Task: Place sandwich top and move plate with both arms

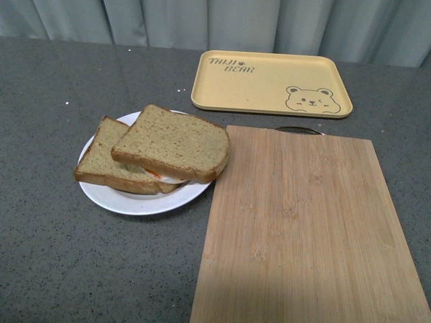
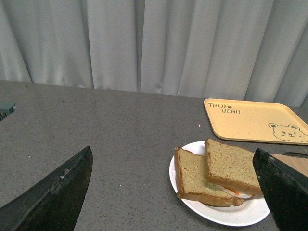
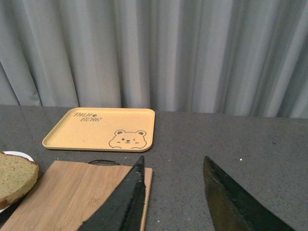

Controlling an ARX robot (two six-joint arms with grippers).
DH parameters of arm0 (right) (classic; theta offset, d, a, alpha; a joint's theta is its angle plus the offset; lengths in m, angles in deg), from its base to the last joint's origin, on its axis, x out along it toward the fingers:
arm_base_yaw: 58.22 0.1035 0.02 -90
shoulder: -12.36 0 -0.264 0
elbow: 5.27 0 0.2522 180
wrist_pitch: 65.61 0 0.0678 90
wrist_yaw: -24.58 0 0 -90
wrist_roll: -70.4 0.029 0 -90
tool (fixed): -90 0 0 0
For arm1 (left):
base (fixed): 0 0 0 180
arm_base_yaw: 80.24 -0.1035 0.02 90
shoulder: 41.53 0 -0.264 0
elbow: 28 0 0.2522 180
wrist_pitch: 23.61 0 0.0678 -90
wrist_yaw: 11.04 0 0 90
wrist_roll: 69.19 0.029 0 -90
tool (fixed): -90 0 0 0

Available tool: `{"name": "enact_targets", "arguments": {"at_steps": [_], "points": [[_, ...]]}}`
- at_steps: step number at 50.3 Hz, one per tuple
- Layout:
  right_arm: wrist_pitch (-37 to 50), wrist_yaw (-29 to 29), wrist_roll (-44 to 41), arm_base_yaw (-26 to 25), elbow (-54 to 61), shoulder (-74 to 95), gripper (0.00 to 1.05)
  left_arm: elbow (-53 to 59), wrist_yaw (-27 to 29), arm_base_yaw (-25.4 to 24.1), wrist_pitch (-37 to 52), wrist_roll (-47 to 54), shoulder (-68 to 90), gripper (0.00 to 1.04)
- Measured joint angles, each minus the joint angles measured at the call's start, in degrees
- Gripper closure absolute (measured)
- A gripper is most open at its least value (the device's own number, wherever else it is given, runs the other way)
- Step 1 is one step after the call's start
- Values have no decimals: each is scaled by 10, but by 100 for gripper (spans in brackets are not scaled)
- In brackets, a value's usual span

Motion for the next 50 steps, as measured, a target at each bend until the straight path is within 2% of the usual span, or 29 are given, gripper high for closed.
{"name": "enact_targets", "arguments": {"at_steps": [7,11,13,14,18,22,28,31,37,50], "points": [[0,0,0,0,0,0,32,-2,-4,-1,-7,-5,4,7],[0,0,0,0,0,0,18,-46,-9,3,-118,-53,86,7],[0,0,0,0,0,0,9,-56,0,17,-127,-91,156,7],[0,0,0,0,0,0,8,-57,0,19,-124,-105,168,7],[0,0,0,0,0,0,10,-65,0,42,-82,-166,263,7],[0,0,0,0,0,0,9,-85,-12,57,12,-266,414,7],[0,0,0,0,0,0,9,-126,-76,52,156,-423,640,7],[0,0,0,0,0,0,9,-145,-74,52,210,-471,727,7],[0,0,0,0,0,0,9,-175,-67,59,257,-535,837,7],[0,0,0,0,0,0,9,-241,-67,85,275,-599,968,7]]}}
